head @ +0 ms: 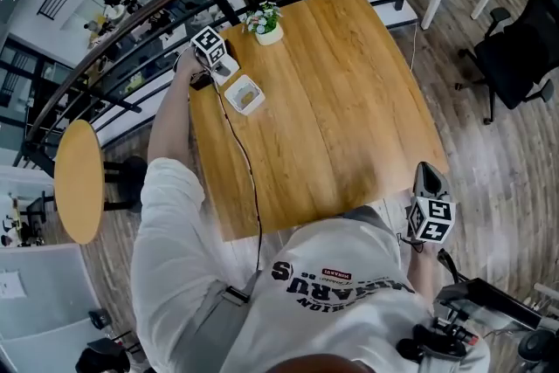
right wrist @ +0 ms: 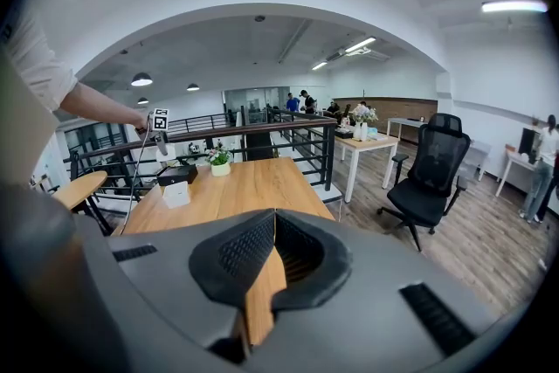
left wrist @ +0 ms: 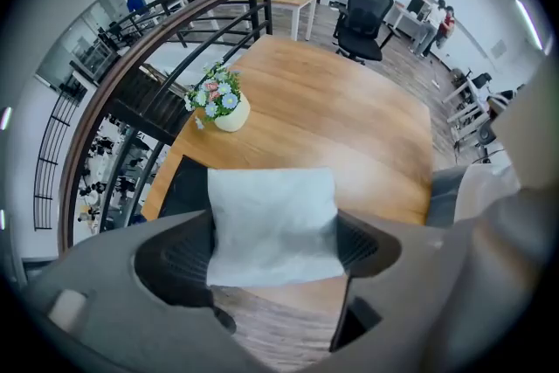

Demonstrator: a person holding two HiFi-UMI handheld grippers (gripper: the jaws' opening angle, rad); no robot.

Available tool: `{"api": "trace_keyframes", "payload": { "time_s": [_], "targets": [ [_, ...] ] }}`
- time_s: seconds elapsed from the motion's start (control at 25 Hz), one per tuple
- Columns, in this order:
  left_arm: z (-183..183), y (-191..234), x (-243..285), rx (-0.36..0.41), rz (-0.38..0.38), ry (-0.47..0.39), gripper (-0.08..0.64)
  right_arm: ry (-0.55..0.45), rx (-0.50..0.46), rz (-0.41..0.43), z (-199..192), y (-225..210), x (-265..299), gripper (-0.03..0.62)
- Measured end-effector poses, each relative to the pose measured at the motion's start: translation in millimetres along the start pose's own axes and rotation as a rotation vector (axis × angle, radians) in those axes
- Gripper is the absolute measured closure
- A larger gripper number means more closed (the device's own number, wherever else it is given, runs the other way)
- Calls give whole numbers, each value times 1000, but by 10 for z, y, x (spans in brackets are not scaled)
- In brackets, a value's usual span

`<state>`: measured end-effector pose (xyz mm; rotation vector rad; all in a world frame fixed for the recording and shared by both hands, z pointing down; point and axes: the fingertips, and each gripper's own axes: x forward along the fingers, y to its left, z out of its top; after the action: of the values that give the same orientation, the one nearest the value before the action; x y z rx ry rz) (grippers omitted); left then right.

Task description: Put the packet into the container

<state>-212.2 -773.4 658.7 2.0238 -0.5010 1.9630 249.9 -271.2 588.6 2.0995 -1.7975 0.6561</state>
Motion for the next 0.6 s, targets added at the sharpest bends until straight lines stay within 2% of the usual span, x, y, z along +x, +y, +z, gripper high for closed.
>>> {"api": "trace_keyframes", "payload": {
  "time_s": [0.2,0.6],
  "targets": [
    [33,17,331,13,25,4,141,21,2,-15,-31,-13,41,582],
    [-52,-114,1341,-6,8,50,141,106,23,-30,-253,-31,160,582]
  ]
}}
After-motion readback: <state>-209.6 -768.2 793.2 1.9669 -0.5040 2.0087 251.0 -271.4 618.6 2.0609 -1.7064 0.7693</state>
